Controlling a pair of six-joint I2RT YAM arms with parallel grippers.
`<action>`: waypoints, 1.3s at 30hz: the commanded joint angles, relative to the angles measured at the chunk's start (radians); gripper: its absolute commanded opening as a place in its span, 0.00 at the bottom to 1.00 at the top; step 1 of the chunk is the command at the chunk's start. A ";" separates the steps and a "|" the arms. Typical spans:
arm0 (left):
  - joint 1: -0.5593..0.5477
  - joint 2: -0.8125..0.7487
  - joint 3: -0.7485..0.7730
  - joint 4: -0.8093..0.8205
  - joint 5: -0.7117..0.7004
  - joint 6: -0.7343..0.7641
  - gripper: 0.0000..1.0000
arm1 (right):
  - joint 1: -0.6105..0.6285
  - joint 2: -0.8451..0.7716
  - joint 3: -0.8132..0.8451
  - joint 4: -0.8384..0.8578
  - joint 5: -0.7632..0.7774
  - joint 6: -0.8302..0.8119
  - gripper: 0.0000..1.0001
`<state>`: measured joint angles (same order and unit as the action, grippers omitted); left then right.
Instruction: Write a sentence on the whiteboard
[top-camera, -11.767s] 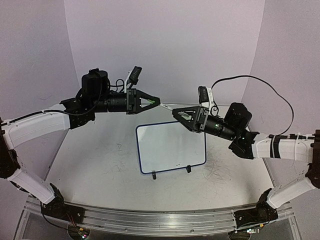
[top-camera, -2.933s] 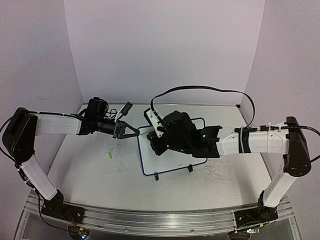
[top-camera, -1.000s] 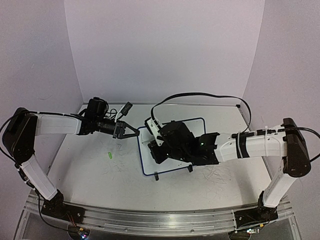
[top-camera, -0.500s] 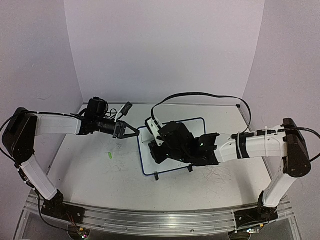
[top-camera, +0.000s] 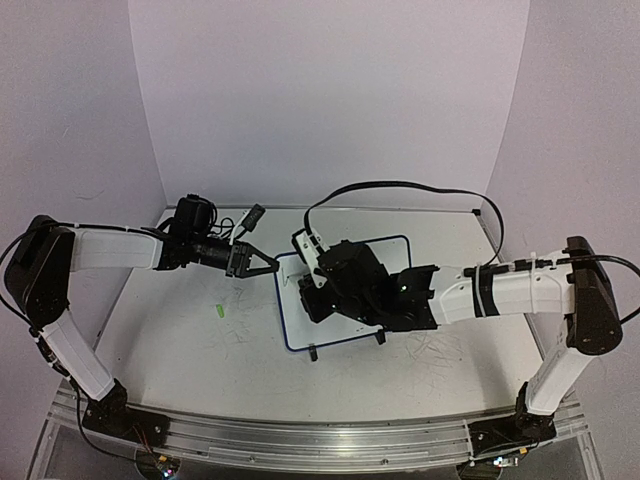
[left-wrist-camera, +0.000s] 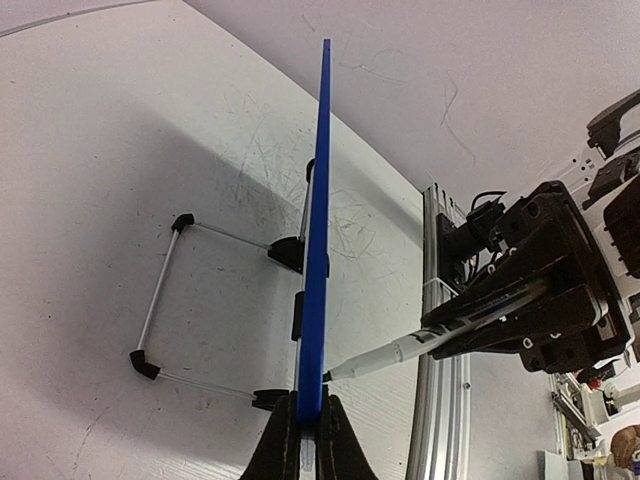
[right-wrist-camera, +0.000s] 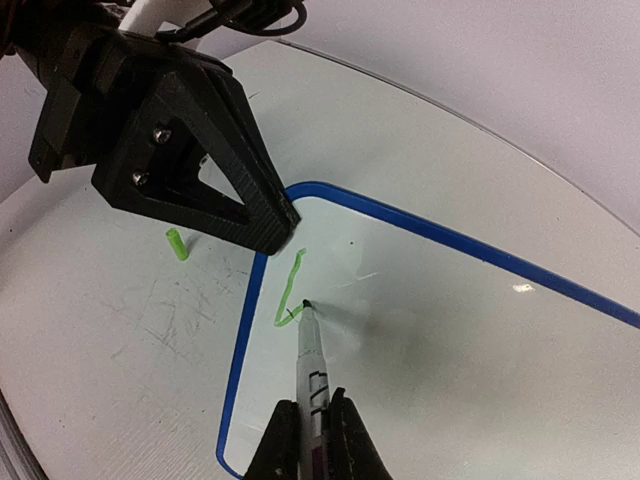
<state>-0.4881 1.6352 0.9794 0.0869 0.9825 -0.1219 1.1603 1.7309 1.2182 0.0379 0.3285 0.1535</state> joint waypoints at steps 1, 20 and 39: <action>-0.022 -0.040 0.013 -0.030 0.018 0.034 0.00 | -0.022 -0.031 0.047 0.021 0.081 -0.011 0.00; -0.024 -0.038 0.016 -0.036 0.016 0.039 0.00 | -0.030 -0.045 0.023 0.014 0.055 0.006 0.00; -0.024 -0.036 0.018 -0.041 0.019 0.041 0.00 | -0.027 -0.059 -0.037 0.000 0.021 0.065 0.00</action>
<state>-0.4904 1.6304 0.9794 0.0712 0.9768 -0.1086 1.1431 1.6974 1.1947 0.0444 0.3454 0.1952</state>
